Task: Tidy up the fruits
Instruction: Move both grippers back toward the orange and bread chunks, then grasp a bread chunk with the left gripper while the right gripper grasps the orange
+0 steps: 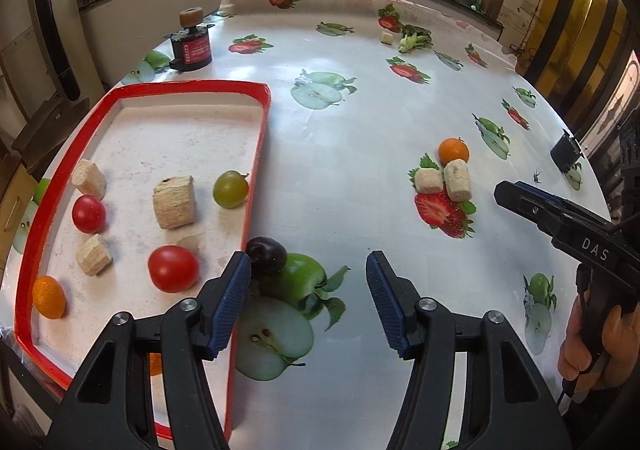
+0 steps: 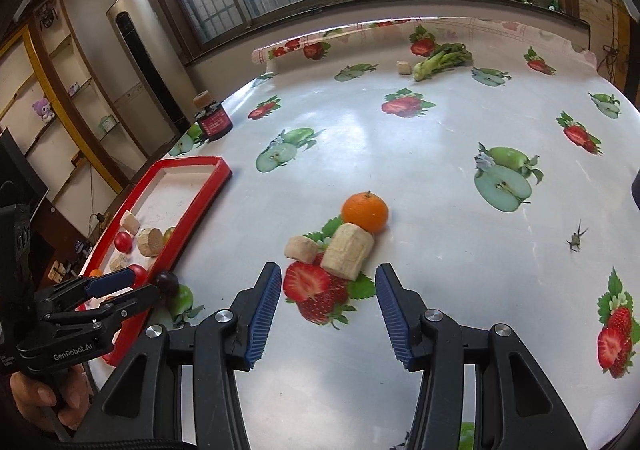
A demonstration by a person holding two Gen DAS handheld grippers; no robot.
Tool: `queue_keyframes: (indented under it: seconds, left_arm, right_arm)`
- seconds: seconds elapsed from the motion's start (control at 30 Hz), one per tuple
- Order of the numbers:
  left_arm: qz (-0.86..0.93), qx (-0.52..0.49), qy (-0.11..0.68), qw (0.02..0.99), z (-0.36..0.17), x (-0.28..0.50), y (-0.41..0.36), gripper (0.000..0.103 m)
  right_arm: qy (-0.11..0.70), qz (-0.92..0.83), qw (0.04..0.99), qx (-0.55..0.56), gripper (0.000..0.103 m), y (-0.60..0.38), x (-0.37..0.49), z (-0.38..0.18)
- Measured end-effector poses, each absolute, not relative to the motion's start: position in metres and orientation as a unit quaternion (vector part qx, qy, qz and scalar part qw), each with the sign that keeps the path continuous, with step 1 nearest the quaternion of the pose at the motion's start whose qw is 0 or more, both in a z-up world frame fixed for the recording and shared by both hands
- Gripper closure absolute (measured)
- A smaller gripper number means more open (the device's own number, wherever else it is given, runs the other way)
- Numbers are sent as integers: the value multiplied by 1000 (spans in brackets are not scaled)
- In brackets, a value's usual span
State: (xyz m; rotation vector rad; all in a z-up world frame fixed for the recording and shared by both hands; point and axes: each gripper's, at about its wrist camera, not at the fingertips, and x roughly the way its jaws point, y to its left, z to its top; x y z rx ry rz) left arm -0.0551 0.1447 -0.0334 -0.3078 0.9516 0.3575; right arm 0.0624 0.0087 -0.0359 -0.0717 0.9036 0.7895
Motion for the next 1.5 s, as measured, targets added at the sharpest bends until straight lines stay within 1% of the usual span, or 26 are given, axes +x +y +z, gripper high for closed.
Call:
queue_keyframes:
  seconds: [0.3, 0.53, 0.73, 0.77, 0.83, 0.87, 1.03, 1.2, 1.23, 1.27, 1.33, 1.5]
  left_arm:
    - [152, -141, 466, 860, -41, -42, 129, 44]
    - [139, -143, 467, 861, -43, -24, 124, 44]
    - [120, -151, 474, 859, -50, 1, 122, 44]
    - [115, -152, 475, 859, -51, 5, 121, 44]
    - [106, -152, 477, 859, -53, 14, 118, 44]
    - [102, -150, 479, 859, -55, 19, 116, 44]
    - [87, -150, 491, 854, -67, 46, 109, 44]
    - [81, -142, 477, 864, -67, 64, 103, 45]
    - [80, -139, 475, 865, -67, 66, 102, 51]
    - [80, -135, 474, 866, -67, 68, 102, 67]
    - [71, -138, 475, 866, -67, 69, 102, 81]
    - [69, -145, 471, 867, -64, 61, 105, 81]
  right_arm:
    - [433, 360, 825, -32, 52, 5, 74, -49]
    - [445, 353, 822, -25, 52, 27, 105, -52]
    - [465, 338, 817, -46, 52, 57, 130, -61]
    - [471, 335, 815, -48, 53, 61, 134, -64]
    - [480, 336, 809, -44, 64, 62, 140, -71]
    - [481, 338, 808, -40, 66, 61, 141, -73]
    - [464, 320, 826, -20, 67, 36, 141, -66]
    - [449, 311, 837, 22, 67, -1, 140, -53]
    - [447, 308, 839, 27, 67, -7, 140, -50]
    - [445, 307, 841, 30, 67, -11, 139, -48]
    - [441, 306, 843, 37, 67, -18, 139, -45]
    - [437, 305, 845, 46, 67, -28, 137, -40]
